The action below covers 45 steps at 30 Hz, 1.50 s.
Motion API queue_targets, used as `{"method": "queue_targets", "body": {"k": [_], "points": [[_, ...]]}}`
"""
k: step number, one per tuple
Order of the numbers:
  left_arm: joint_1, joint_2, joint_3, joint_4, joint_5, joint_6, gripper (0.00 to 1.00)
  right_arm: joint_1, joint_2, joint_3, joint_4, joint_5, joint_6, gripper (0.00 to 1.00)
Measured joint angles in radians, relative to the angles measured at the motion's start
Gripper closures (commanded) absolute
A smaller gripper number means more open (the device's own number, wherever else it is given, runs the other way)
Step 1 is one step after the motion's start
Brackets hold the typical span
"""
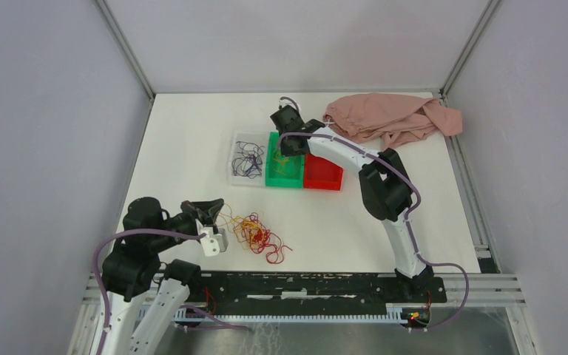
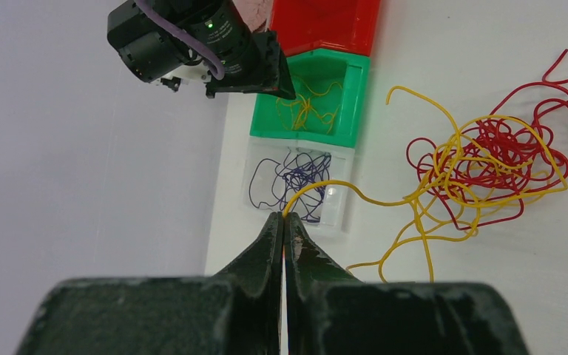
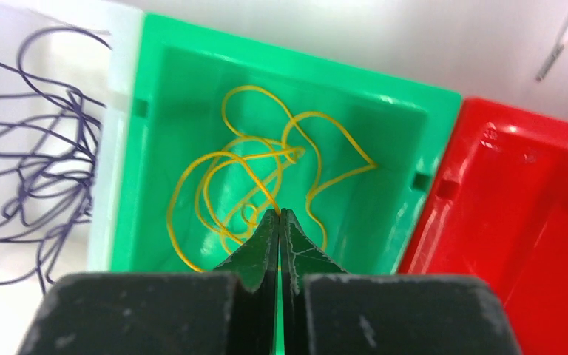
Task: Untangle the cables
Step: Place the cable in the bin.
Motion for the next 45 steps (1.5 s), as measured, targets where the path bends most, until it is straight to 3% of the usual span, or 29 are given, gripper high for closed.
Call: {"method": "queue_targets", "body": {"k": [8,16,20,26,34,39,45], "points": [[0.000,0.000,-0.007,0.000,-0.006,0.037,0.97,0.015,0.095,0.132,-0.006,-0.006,-0.028,0.96],[0.000,0.003,-0.012,-0.001,-0.006,0.054,0.97,0.021,0.099,0.117,-0.011,-0.007,-0.062,0.70],[0.000,0.008,-0.013,-0.001,-0.007,0.068,0.97,0.021,0.050,0.070,-0.014,-0.007,-0.069,0.51],[0.000,0.011,-0.013,-0.001,-0.007,0.070,0.97,0.021,-0.109,0.002,0.006,-0.007,-0.071,0.40],[0.000,0.027,-0.017,-0.001,-0.008,0.071,0.97,0.021,-0.296,-0.097,0.050,0.012,-0.071,0.38],[0.000,0.050,-0.027,0.000,-0.018,0.071,0.97,0.021,-0.397,-0.277,0.080,0.006,-0.066,0.43],[0.000,0.064,-0.085,0.056,-0.102,0.059,0.97,0.043,-0.539,-0.544,0.187,-0.108,-0.058,0.45]]}}
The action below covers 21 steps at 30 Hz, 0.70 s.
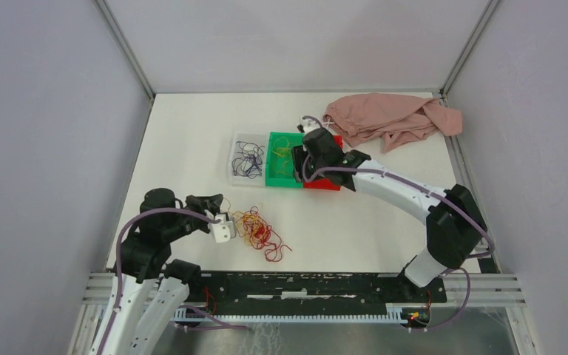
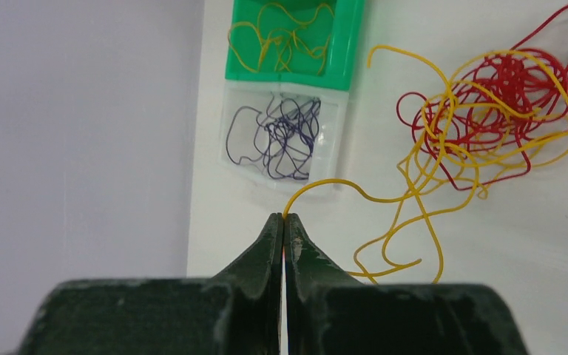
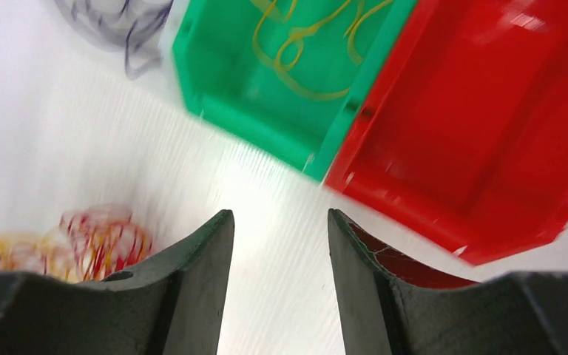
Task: Untangle the cables
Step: Place the cable in the bin, then untie the cable.
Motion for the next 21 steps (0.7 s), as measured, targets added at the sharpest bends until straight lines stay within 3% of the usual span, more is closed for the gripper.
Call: {"method": "queue_targets", "body": {"k": [4,9,15,21], "points": [[0.000,0.030,-0.068,0.043,-0.100,0.000,0.97,0.053,-0.119,-0.197,0.079,-0.145,-0.010,0.47],[0.000,0.039,-0.164,0.094,-0.225,0.000,0.97,0.142,-0.148,-0.293,0.130,-0.259,-0.012,0.48],[0.000,0.026,-0.234,0.109,-0.325,0.006,0.97,0.253,-0.115,-0.317,0.178,-0.270,0.053,0.41],[0.000,-0.032,-0.243,0.101,-0.376,0.023,0.97,0.330,-0.047,-0.315,0.212,-0.212,0.101,0.40]]}}
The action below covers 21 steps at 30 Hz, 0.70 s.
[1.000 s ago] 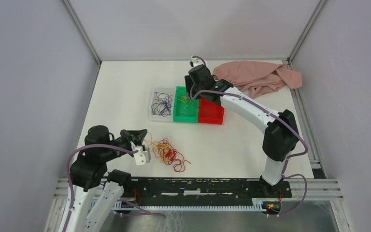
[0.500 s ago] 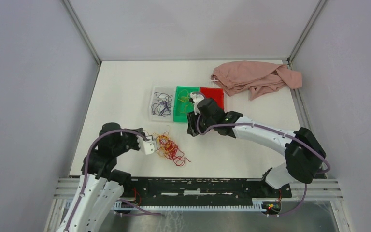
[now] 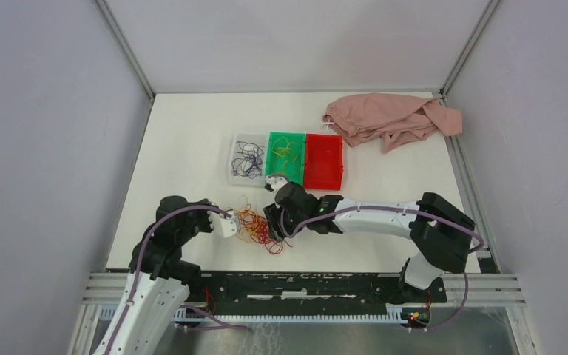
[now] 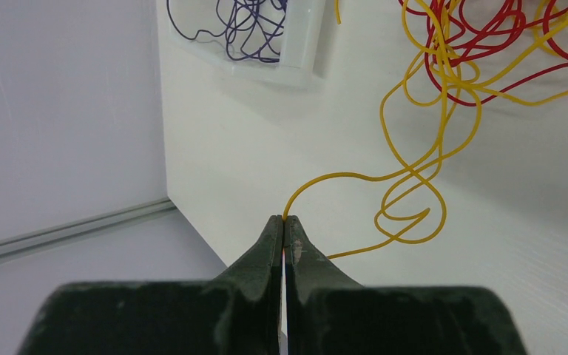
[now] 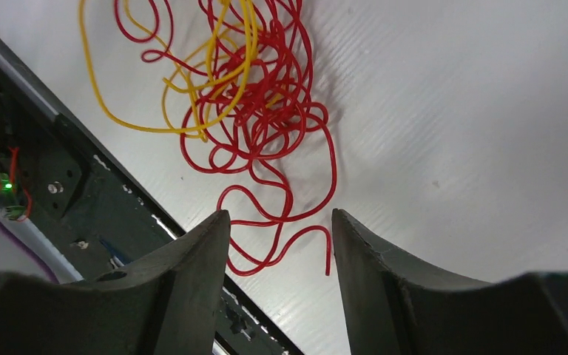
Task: Untangle the cables
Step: Untie the cable.
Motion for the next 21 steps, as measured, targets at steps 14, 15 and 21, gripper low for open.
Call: {"method": "queue_targets", "body": {"k": [14,15,21], "points": [[0.000,0.008,0.000,-0.027,-0.056,0.047,0.97,0.132,0.031,-0.015,-0.041,0.142,0.043,0.52],[0.000,0.010,0.000,-0.026,-0.056,0.049,0.97,0.135,0.033,-0.014,-0.048,0.145,0.044,0.56],[0.000,0.028,0.000,-0.027,-0.064,0.051,0.97,0.143,0.095,-0.004,-0.083,0.171,0.077,0.81]]}}
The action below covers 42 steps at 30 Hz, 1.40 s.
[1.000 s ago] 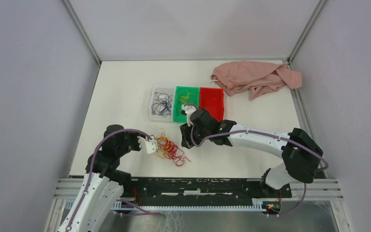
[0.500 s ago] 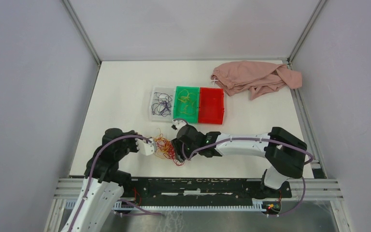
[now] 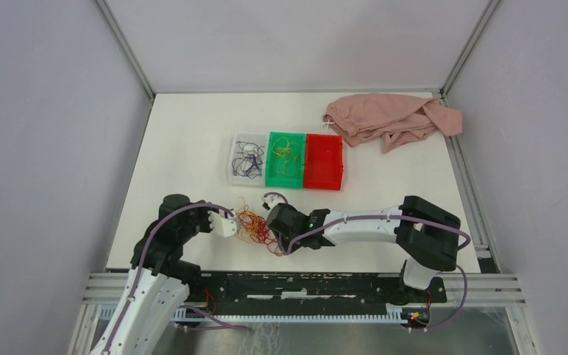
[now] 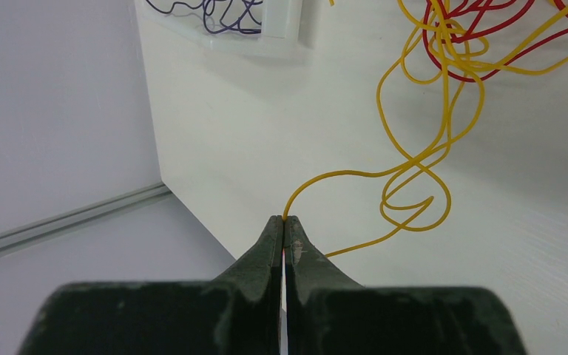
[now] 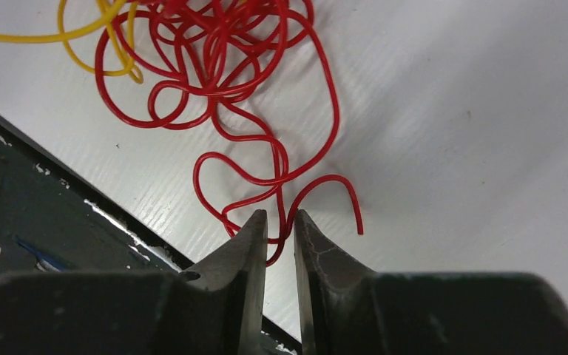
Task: Untangle the cables
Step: Untie the cable.
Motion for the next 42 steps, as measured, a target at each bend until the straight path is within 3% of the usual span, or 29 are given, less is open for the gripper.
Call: {"method": "queue_targets", "body": {"k": [4,8,12,20,24,25,26,28,32,37,42], "points": [[0.000,0.002,0.000,0.000,-0.011,0.013,0.97,0.000,-0.013,-0.001,-0.023,0.039,0.018,1.00],[0.000,0.002,0.000,0.002,-0.018,0.030,0.97,-0.001,-0.112,-0.014,-0.065,0.097,0.021,1.00],[0.000,0.005,-0.008,0.028,-0.052,0.056,0.97,-0.031,-0.314,-0.047,-0.121,0.156,0.016,1.00],[0.000,0.002,-0.110,0.050,-0.121,0.168,0.97,-0.309,-0.814,-0.080,-0.247,0.222,-0.068,1.00],[0.000,-0.014,-0.151,0.051,-0.132,0.212,0.97,-0.343,-0.919,-0.031,-0.287,0.229,-0.118,1.00],[0.000,-0.019,-0.164,0.052,-0.137,0.219,0.90,-0.348,-0.937,-0.008,-0.294,0.228,-0.132,1.00],[0.000,-0.024,-0.179,0.052,-0.140,0.227,0.74,-0.349,-0.953,0.018,-0.299,0.226,-0.145,1.00],[0.000,-0.031,-0.208,0.049,-0.146,0.246,0.29,-0.350,-0.967,0.056,-0.299,0.212,-0.161,1.00],[0.000,-0.031,-0.215,0.005,-0.138,0.268,0.00,-0.352,-0.973,0.092,-0.293,0.157,-0.182,1.00],[0.000,0.028,-0.101,-0.119,-0.062,0.259,0.01,-0.352,-0.941,0.092,-0.278,0.079,-0.189,1.00],[0.000,0.143,0.173,-0.265,0.117,0.196,0.00,-0.352,-0.872,0.118,-0.253,-0.027,-0.187,1.00]]}}
